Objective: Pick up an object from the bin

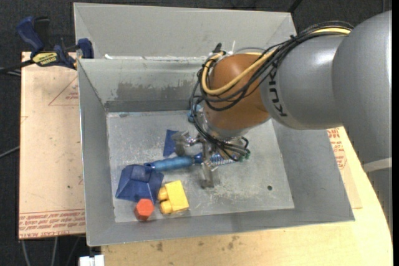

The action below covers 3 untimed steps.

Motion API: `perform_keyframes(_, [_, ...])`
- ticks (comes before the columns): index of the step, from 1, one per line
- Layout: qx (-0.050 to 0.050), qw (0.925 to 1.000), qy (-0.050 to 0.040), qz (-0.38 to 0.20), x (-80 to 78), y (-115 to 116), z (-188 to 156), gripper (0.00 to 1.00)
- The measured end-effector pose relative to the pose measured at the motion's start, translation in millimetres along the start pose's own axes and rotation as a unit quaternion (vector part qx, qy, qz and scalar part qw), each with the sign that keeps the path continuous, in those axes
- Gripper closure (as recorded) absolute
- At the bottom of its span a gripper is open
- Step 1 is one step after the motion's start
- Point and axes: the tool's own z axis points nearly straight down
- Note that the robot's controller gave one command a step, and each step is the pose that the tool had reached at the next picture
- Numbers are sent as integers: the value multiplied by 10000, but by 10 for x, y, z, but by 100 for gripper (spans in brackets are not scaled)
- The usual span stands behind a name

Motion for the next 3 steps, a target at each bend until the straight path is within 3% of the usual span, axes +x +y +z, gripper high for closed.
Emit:
perform_keyframes(1, [-4, 10000, -9, 14, -7, 1, -2, 0])
perform_keyframes(2, [-6, 10000, -17, 15, -12, 2, -9, 100])
perform_keyframes(3, [31, 10000, -43, 24, -37, 1, -924, 100])
